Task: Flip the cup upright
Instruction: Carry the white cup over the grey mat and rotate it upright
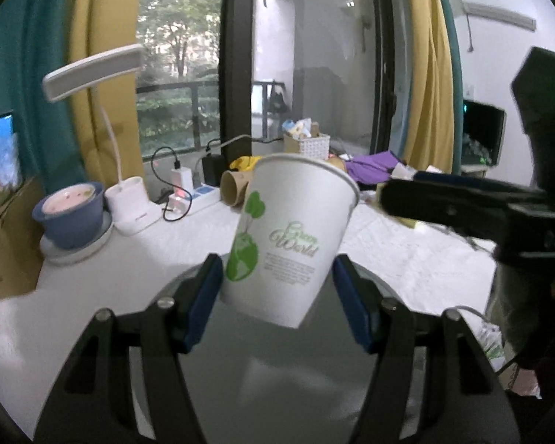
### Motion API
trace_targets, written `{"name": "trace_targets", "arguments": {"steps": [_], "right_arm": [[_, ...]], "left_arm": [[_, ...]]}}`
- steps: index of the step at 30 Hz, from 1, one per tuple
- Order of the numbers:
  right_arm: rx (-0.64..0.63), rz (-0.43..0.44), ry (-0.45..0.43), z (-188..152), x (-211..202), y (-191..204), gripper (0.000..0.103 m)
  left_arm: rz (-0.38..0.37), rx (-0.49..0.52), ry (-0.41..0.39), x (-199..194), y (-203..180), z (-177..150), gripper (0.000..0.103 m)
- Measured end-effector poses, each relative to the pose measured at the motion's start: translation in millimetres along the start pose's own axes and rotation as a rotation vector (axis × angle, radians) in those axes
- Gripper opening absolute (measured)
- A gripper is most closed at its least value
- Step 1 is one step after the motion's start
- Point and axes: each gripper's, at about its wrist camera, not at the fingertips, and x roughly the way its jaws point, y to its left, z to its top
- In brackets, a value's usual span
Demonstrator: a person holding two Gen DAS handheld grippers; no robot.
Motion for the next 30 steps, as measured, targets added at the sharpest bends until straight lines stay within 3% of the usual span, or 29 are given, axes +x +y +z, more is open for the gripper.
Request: {"name": "trace_targets", "arguments": {"steps": [5, 13, 24, 30], "right_arm": [[0.013, 0.116, 0.012, -5.1, -10.0, 31.0, 0.089], [0.011, 0.191, 0.023, -8.3, -20.7, 61.5, 0.089], [0.084, 0.323, 0.076, -7.7, -10.3, 62.8, 0.089], [0.115, 0.351, 0.108, -12.0, -0.4, 59.1, 0.089]], "left_arm": [[-0.011, -0.035, -0.057, -28.1, -3.8, -21.2, 0.063], [-0.051, -0.057, -0.192, -65.0, -5.7, -35.0, 0.063], [-0.103, -0.032, -0.224, -76.9, -10.6, -47.5, 0.063], [-0.103, -0.031, -0.225, -76.8, -10.0, -48.7, 0.063]]}}
